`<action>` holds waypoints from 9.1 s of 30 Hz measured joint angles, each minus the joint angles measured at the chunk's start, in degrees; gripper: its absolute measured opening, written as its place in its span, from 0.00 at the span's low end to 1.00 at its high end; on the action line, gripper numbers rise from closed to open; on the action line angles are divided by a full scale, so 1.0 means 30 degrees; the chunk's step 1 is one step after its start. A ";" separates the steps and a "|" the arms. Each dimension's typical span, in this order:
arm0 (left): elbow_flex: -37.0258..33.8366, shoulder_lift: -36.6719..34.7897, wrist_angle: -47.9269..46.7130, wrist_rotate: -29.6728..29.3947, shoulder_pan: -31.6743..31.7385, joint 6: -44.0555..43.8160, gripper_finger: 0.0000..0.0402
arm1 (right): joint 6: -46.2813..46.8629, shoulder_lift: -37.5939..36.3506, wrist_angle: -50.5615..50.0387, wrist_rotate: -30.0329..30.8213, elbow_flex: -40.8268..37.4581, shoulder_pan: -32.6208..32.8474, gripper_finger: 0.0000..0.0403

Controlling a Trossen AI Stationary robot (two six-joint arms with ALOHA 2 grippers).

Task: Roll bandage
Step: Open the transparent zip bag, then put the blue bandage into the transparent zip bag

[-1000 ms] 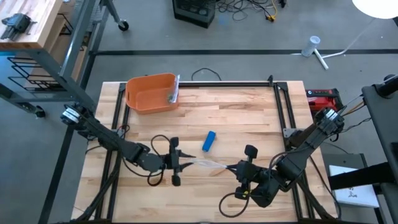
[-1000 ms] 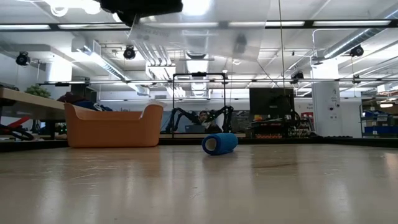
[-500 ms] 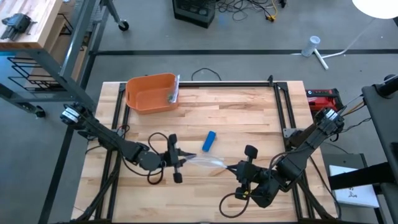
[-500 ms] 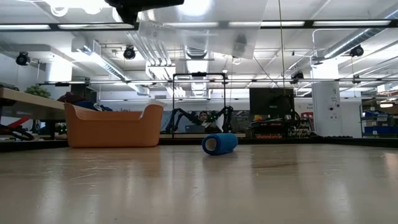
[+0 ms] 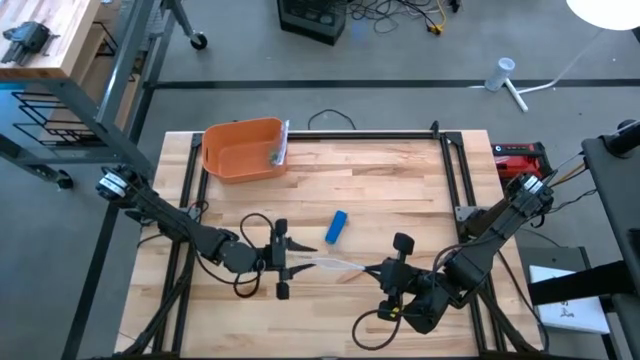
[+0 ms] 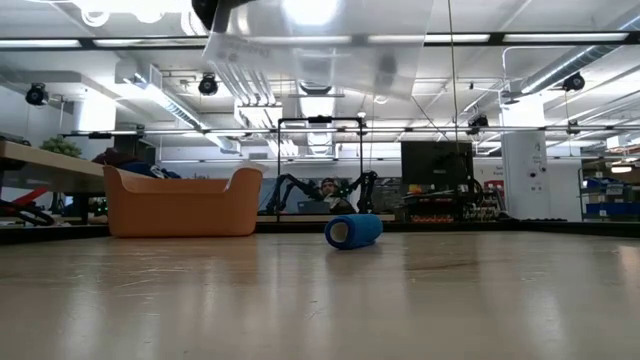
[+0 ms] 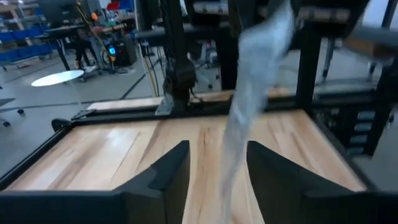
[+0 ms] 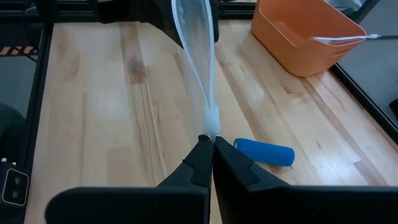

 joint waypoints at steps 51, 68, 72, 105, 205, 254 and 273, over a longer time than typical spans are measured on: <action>-0.0007 -0.2984 -0.0487 0.1534 -0.0866 -0.0363 0.01 | -0.0007 0.0007 -0.0015 -0.0007 -0.0029 0.0000 0.01; 0.0580 -0.0740 0.1029 0.2870 -0.0506 0.0714 0.00 | -0.2042 0.0439 0.2668 -0.0112 -0.0044 -0.0827 0.01; 0.1068 -0.0513 0.1064 0.2659 -0.0374 0.0716 0.00 | -0.3226 0.0969 0.3289 -0.0983 -0.0044 -0.0816 0.01; 0.2004 -0.0465 -0.1231 0.2120 -0.0348 0.0220 0.00 | -0.5830 0.0837 0.5802 -0.1907 -0.0051 -0.0423 0.01; 0.1035 0.1998 -0.1603 0.1910 -0.0792 -0.1517 0.00 | -0.3333 0.2627 0.1891 -0.4202 0.0016 -0.1039 0.50; 0.1042 0.1415 -0.4402 0.4856 -0.2549 -0.3599 0.00 | -2.8570 0.8306 0.3944 -1.4071 -0.0634 -1.3585 0.57; 0.1042 0.1415 -0.4412 0.4781 -0.2512 -0.4957 0.00 | -2.5471 0.8352 0.4288 -1.5134 -0.0692 -1.4134 0.36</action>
